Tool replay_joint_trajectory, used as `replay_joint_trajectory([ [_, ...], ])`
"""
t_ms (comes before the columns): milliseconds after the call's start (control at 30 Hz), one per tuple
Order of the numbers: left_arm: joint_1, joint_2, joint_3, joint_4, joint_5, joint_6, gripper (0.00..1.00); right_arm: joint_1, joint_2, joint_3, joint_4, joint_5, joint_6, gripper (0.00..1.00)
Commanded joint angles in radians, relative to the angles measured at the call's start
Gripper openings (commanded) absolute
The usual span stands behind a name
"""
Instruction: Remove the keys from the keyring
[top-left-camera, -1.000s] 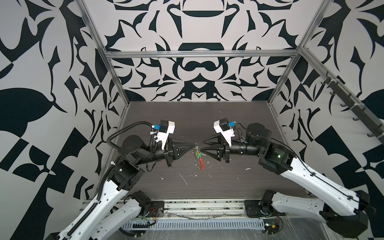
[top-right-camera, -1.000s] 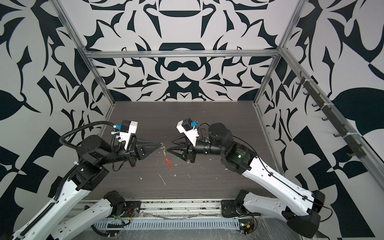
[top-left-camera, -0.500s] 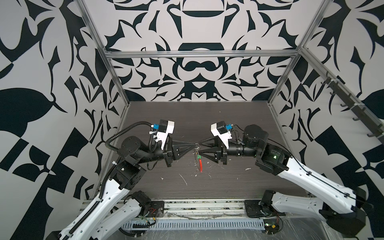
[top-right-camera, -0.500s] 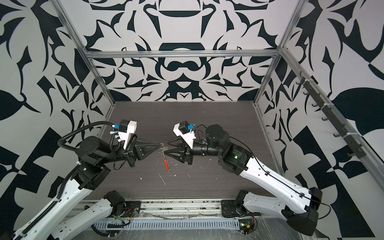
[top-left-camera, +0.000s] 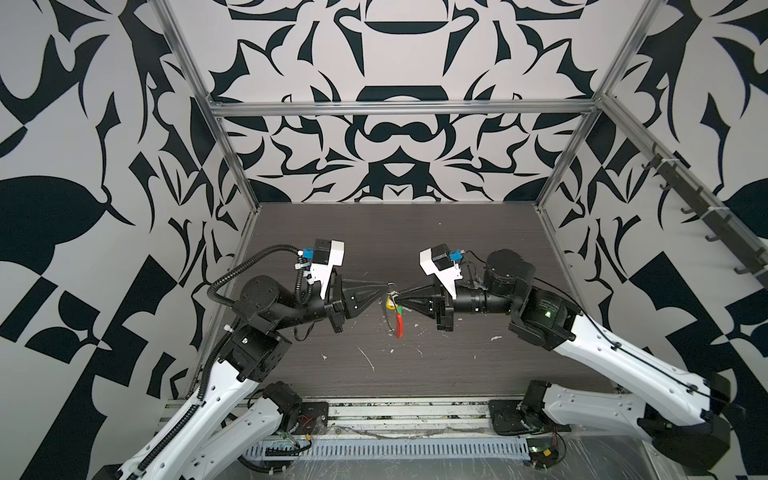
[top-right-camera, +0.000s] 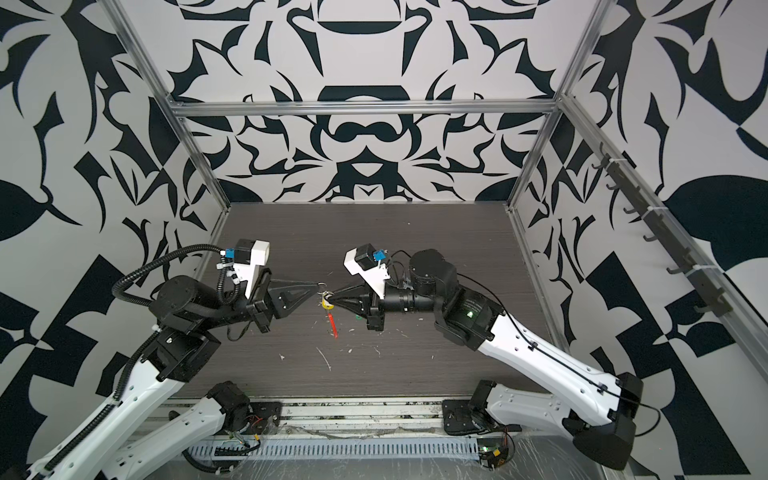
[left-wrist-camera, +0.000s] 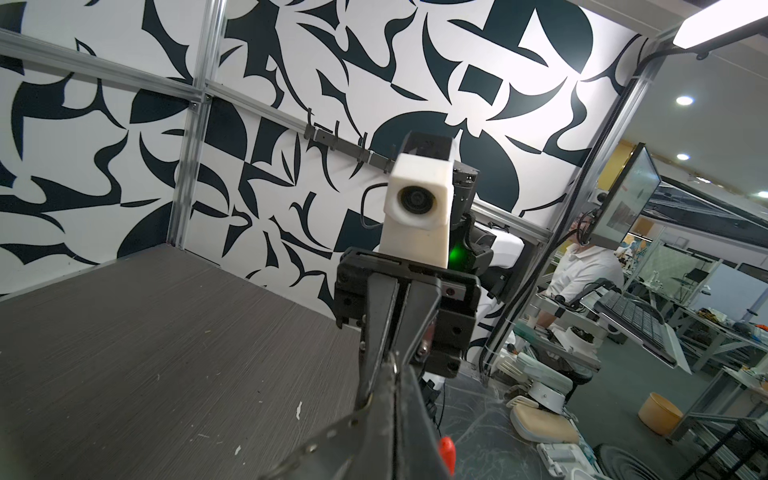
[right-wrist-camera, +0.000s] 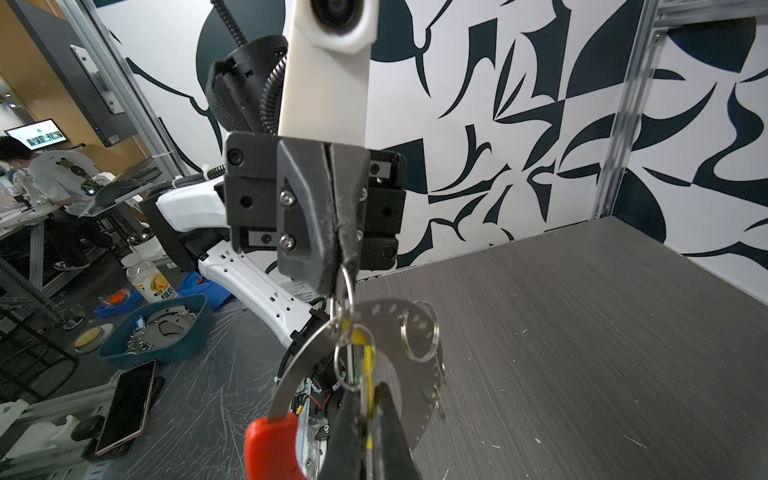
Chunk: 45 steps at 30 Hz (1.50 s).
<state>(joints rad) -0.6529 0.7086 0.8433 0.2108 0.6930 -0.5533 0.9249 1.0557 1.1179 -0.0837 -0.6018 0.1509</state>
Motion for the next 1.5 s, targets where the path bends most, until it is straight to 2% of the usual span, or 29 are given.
replay_joint_trajectory([
  [0,0.001,-0.019,-0.018,0.088,-0.033,-0.018,0.00,0.007,0.012,0.028,0.026,-0.033,-0.001,0.00],
  [300,0.001,-0.012,-0.031,0.128,-0.044,-0.036,0.00,0.044,0.065,0.071,-0.040,-0.065,-0.032,0.00],
  [567,0.001,-0.027,-0.018,0.073,-0.016,-0.007,0.00,0.048,0.038,0.061,-0.065,-0.007,-0.041,0.00],
  [733,0.001,-0.042,-0.009,0.021,-0.012,0.010,0.00,0.049,-0.023,0.051,-0.080,0.051,-0.053,0.33],
  [833,0.001,-0.048,-0.006,0.000,-0.011,0.015,0.00,0.048,-0.057,0.054,-0.088,0.084,-0.060,0.41],
  [1067,0.001,-0.048,-0.011,0.006,-0.004,0.008,0.00,0.049,-0.095,0.036,0.024,0.128,-0.002,0.47],
  [1200,0.001,-0.040,-0.013,0.027,0.003,-0.003,0.00,0.046,-0.074,0.008,0.184,0.077,0.101,0.52],
  [1333,0.001,-0.040,-0.013,0.027,0.003,-0.005,0.00,0.037,-0.036,0.014,0.204,0.042,0.132,0.52],
  [1467,0.001,-0.043,-0.015,0.025,0.002,-0.004,0.00,0.022,0.008,0.022,0.244,-0.041,0.186,0.53],
])
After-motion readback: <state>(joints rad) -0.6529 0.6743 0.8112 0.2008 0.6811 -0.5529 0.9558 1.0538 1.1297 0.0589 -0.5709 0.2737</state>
